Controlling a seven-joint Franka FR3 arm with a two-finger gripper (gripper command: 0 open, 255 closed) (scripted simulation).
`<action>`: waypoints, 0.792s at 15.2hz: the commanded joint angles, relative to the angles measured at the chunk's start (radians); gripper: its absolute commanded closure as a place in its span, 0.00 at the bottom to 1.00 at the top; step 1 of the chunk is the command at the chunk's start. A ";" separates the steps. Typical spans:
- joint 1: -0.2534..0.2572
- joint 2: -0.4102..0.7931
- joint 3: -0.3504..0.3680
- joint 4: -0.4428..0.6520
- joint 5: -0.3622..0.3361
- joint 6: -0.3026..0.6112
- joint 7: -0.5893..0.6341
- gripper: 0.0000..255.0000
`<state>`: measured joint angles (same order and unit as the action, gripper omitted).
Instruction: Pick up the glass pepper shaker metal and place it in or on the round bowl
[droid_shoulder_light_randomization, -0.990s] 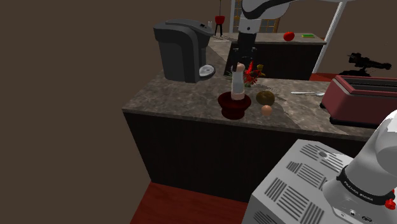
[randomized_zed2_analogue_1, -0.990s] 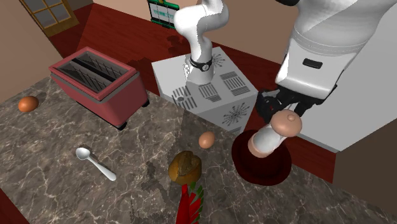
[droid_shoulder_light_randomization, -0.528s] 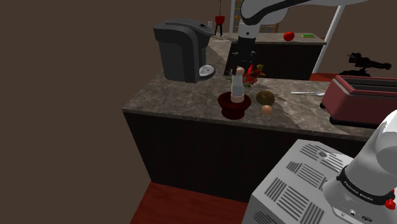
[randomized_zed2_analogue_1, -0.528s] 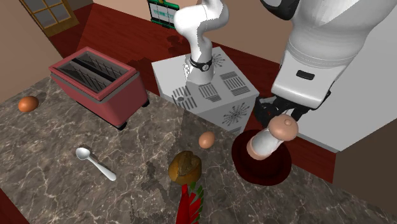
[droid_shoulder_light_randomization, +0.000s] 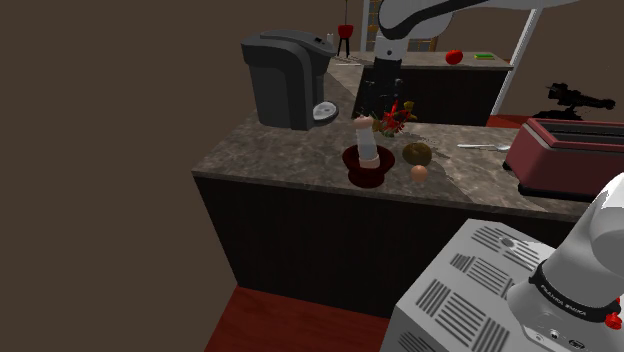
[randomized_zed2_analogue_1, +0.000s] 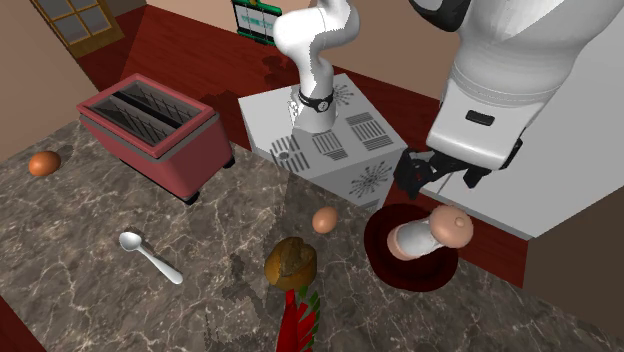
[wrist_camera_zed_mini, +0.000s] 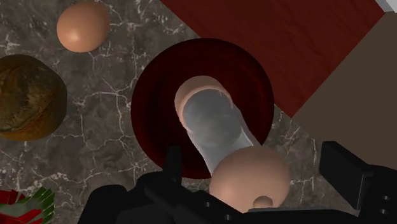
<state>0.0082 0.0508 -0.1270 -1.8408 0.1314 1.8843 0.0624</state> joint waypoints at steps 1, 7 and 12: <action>0.000 0.000 0.000 0.000 0.000 0.000 0.000 0.00; -0.007 -0.007 -0.006 0.118 -0.005 -0.125 0.004 0.00; -0.007 -0.007 -0.006 0.118 -0.005 -0.125 0.004 0.00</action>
<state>0.0014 0.0443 -0.1332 -1.7226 0.1266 1.7591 0.0662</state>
